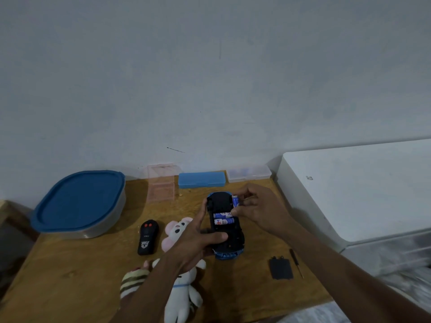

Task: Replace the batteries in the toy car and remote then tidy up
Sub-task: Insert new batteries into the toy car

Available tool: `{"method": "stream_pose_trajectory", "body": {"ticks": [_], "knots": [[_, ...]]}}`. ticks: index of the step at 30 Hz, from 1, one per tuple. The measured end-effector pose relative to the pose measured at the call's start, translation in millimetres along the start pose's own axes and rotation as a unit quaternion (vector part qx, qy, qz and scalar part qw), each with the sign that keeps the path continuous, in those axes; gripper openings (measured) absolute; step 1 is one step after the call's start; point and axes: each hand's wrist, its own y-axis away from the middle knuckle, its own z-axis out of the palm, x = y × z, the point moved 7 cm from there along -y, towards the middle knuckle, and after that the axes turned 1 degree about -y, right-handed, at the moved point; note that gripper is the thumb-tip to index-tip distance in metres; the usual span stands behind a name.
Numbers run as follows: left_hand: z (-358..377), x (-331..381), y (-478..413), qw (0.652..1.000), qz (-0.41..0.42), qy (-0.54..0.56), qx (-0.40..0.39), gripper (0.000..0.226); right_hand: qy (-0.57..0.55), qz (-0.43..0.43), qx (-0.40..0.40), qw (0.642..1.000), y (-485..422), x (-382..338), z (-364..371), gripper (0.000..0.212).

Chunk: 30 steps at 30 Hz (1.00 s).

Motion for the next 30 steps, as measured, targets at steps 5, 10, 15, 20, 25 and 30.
{"method": "stream_pose_trajectory", "body": {"ticks": [5, 10, 15, 20, 25, 30], "knots": [[-0.3, 2.1, -1.1, 1.000, -0.002, -0.007, 0.007, 0.107, 0.035, -0.031, 0.013, 0.999, 3.0, -2.2, -1.4, 0.028], [-0.2, 2.3, -1.1, 1.000, -0.001, -0.014, 0.009, 0.106, 0.042, -0.028, -0.018, 0.999, 3.7, -2.4, 3.3, 0.026], [-3.7, 2.5, -1.9, 1.000, 0.003, -0.019, 0.021, 0.106, 0.166, -0.010, -0.055, 0.984, 5.7, -1.7, 10.5, 0.027], [-7.0, 3.7, -4.0, 0.999, 0.015, -0.015, 0.032, 0.108, 0.288, -0.052, -0.077, 0.953, 8.1, -8.5, 21.9, 0.028], [-9.7, 3.1, -3.1, 0.999, 0.026, 0.000, 0.036, 0.115, 0.285, -0.039, -0.037, 0.957, 7.0, -14.2, 17.3, 0.023], [-10.4, 1.2, -2.4, 0.998, 0.027, -0.052, 0.039, 0.117, 0.341, -0.050, -0.058, 0.937, 11.8, -16.3, 29.8, 0.024]]}}
